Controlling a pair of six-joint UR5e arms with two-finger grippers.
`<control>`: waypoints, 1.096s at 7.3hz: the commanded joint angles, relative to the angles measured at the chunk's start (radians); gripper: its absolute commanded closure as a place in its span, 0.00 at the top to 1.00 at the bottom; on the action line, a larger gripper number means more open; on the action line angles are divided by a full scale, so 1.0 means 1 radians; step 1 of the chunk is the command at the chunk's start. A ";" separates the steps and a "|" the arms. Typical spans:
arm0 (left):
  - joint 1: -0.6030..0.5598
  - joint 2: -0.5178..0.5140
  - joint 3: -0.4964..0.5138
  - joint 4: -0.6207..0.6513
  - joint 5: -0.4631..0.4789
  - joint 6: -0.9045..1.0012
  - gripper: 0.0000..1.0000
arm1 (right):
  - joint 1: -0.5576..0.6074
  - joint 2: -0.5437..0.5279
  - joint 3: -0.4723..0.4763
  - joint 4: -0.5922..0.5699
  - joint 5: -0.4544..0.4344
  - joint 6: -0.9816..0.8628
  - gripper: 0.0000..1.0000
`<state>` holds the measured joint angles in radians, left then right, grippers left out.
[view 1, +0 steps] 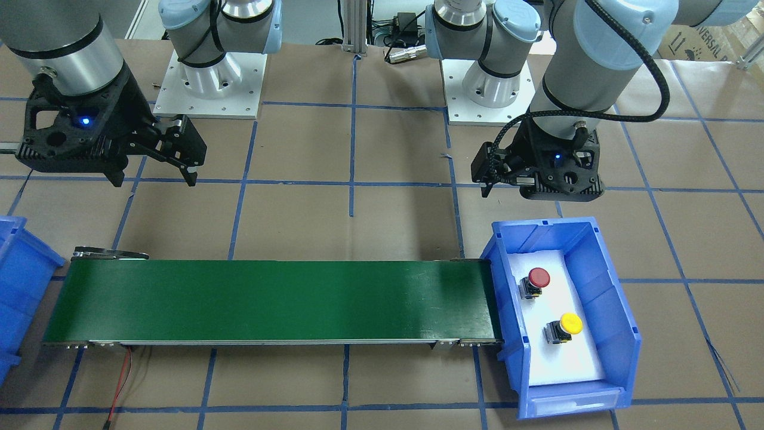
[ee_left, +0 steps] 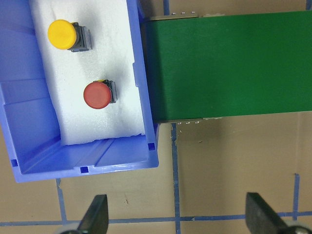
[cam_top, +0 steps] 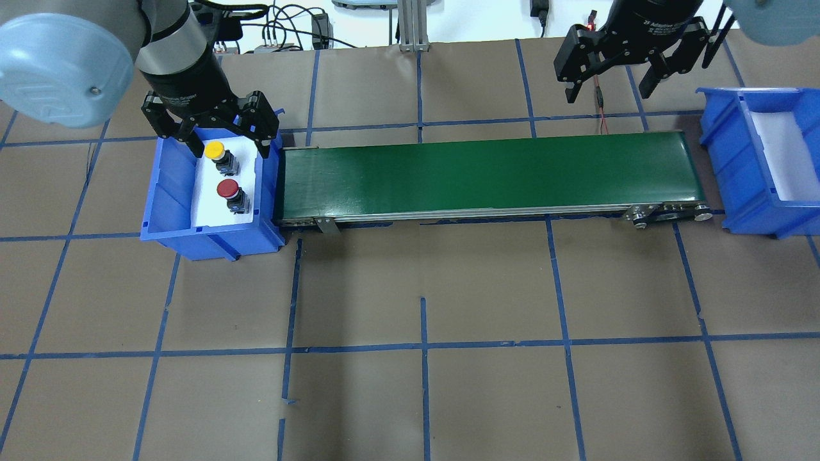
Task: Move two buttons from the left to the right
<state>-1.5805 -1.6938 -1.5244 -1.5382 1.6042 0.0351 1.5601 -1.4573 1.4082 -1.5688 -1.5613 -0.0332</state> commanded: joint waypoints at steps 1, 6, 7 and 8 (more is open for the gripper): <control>-0.001 0.005 0.000 0.000 0.000 0.005 1.00 | -0.003 0.002 0.000 0.003 0.001 -0.002 1.00; 0.002 0.014 0.004 0.006 0.000 -0.009 1.00 | 0.000 -0.003 -0.002 0.030 0.000 0.015 1.00; 0.016 0.013 0.012 -0.005 0.000 -0.011 1.00 | 0.000 -0.003 -0.002 0.029 0.000 0.015 1.00; 0.023 0.016 0.004 -0.013 0.000 -0.007 1.00 | 0.000 -0.003 -0.002 0.029 0.000 0.015 1.00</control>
<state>-1.5682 -1.6809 -1.5174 -1.5406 1.6040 0.0270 1.5601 -1.4602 1.4061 -1.5394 -1.5615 -0.0189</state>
